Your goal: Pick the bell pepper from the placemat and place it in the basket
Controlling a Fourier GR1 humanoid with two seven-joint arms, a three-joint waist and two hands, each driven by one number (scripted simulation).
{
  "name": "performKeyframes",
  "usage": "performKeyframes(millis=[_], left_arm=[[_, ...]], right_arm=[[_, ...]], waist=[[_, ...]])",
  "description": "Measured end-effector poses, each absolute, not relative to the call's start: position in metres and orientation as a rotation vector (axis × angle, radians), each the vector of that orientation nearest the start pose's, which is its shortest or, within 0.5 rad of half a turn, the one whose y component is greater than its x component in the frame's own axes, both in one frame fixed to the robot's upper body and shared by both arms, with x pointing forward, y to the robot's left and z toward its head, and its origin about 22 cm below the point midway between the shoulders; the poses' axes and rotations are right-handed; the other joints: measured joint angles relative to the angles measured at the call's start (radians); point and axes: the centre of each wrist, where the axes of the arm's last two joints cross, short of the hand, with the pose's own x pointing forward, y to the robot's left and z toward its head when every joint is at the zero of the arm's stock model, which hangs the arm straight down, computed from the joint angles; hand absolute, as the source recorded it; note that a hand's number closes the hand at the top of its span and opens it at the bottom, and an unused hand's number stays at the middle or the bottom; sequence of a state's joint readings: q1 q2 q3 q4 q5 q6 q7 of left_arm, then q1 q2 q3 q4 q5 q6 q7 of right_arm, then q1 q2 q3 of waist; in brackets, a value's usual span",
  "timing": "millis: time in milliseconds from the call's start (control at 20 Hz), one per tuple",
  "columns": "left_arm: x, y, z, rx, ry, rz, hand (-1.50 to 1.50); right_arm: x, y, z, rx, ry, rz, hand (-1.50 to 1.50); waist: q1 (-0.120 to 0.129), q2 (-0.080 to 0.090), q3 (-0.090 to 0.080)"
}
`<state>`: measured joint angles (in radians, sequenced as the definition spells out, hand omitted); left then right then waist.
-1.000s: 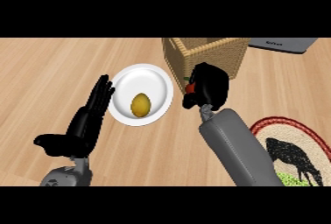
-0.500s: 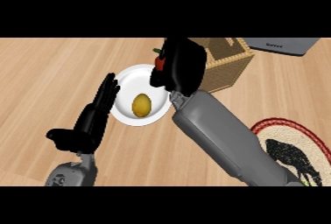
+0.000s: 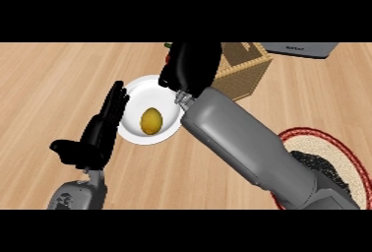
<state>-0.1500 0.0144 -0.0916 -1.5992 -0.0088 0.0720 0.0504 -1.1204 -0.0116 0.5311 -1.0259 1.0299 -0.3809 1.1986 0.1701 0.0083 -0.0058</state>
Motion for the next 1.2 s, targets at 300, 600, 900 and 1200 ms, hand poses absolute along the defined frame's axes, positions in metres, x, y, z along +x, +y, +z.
performKeyframes(millis=[300, 600, 900, 1200], left_arm=[[0.268, 0.199, 0.039, -0.015, -1.684, -0.053, 0.0], [0.263, 0.206, 0.034, 0.011, -1.675, -0.023, 0.0], [0.259, 0.219, 0.035, 0.037, -1.675, 0.003, 0.0], [0.257, 0.221, 0.031, 0.045, -1.677, 0.012, 0.0]], right_arm=[[0.368, 0.02, 0.176, -1.305, -1.427, 0.48, 1.5], [0.372, 0.019, 0.172, -1.307, -1.417, 0.467, 1.5], [0.376, 0.014, 0.157, -1.327, -1.39, 0.468, 1.5], [0.378, 0.01, 0.145, -1.32, -1.363, 0.476, 1.5]], waist=[[-0.036, -0.002, 0.001], [-0.069, -0.006, 0.002], [-0.098, -0.007, 0.004], [-0.111, -0.011, 0.004]])
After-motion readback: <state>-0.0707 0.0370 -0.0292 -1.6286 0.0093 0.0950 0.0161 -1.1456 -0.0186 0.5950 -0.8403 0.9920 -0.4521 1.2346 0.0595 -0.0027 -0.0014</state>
